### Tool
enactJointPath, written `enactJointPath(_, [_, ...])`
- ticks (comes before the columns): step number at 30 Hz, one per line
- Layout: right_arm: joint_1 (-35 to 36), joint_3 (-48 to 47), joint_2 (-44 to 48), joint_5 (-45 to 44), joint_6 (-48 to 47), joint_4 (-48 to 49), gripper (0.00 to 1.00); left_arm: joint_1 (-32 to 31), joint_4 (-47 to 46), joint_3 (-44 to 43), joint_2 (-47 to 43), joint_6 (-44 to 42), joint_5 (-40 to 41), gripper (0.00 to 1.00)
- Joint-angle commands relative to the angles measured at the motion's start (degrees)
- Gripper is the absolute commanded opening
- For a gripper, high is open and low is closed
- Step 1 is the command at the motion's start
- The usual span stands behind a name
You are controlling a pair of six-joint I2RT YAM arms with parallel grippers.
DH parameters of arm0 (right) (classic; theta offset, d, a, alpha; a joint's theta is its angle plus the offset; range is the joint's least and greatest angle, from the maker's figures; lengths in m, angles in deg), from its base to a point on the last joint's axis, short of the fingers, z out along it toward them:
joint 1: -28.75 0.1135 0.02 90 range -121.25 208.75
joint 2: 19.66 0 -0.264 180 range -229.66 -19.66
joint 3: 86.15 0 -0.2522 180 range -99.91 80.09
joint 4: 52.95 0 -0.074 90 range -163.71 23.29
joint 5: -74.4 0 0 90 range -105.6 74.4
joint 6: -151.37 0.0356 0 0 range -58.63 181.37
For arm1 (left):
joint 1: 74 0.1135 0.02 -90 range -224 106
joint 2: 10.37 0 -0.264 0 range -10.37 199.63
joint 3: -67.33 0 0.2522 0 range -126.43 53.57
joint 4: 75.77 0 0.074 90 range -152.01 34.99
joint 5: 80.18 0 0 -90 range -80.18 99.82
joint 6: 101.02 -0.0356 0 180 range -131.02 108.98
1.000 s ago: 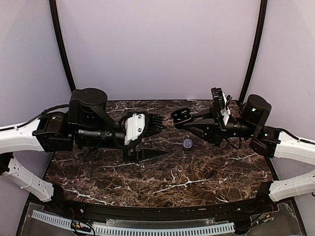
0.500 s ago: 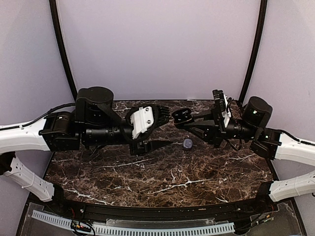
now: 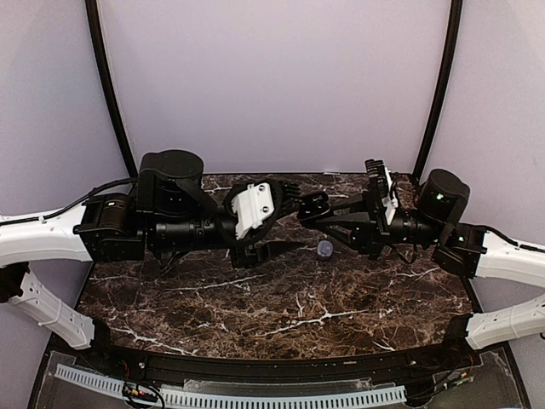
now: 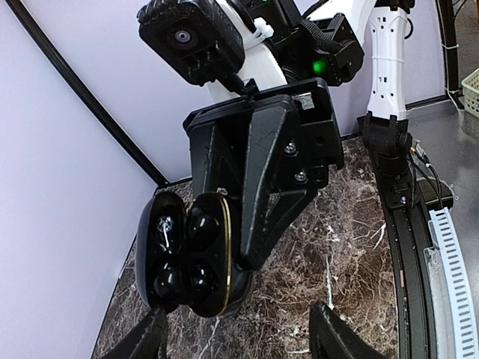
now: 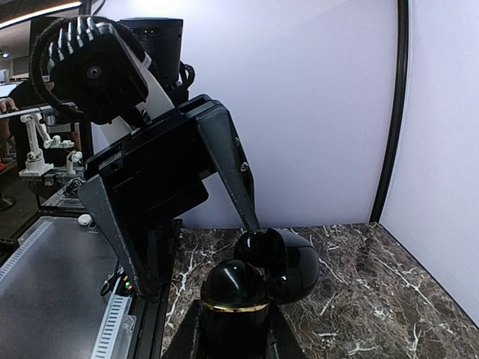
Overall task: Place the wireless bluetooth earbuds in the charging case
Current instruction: Adjust the left earbud in the left side groove of the charging case.
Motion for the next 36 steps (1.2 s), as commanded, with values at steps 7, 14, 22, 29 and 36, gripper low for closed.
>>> enactJointPath(7, [1.01,-1.0,-0.93,0.85,-0.34,-0.06,0.0,-0.05,-1.47,-1.98,-0.13,-0.01,-0.61,0.63])
enactJointPath(14, [1.09,-0.87,-0.73,5.0,-0.34,0.77,0.0,-0.05,1.78,-2.17,-0.47,-1.88,-5.95,0.6])
enactJointPath(22, [1.1,-0.65,0.42,5.87,0.63,2.13,0.0,-0.05,6.77,-3.4,0.2,-1.7,-11.04,0.52])
enactJointPath(29, [0.81,-0.29,1.63,5.9,0.83,2.68,0.0,-0.05,10.88,-5.35,1.52,-2.32,-13.08,0.47])
enactJointPath(36, [-0.29,1.27,2.62,7.36,1.67,5.02,0.0,-0.05,14.8,-5.45,0.83,-4.12,-16.39,0.42])
